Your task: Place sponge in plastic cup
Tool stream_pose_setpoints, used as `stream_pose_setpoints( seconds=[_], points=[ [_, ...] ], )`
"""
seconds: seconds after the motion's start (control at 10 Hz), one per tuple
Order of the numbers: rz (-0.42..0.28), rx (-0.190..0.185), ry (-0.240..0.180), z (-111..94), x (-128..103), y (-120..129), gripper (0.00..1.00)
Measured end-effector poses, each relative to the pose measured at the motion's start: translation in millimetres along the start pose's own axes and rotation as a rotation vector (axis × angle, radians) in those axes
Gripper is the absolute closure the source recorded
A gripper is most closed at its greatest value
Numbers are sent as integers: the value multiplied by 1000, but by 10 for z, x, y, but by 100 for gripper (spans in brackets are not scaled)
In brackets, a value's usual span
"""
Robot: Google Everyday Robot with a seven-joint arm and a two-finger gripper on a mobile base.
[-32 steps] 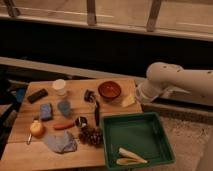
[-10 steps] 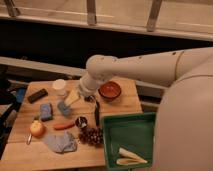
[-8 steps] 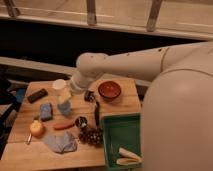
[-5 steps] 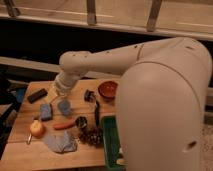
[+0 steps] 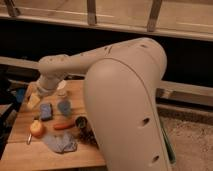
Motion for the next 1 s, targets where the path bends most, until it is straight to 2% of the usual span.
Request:
stream_pose_setpoints(
  seconds=[0.2, 0.5, 0.8, 1.0],
  points=[
    [-35, -15, -8, 149, -163, 18, 26],
    [-56, -65, -10, 307, -349, 30, 26],
    [-55, -67, -9, 310, -346, 32, 26],
    [-30, -75, -38, 336, -264, -45, 26]
  ],
)
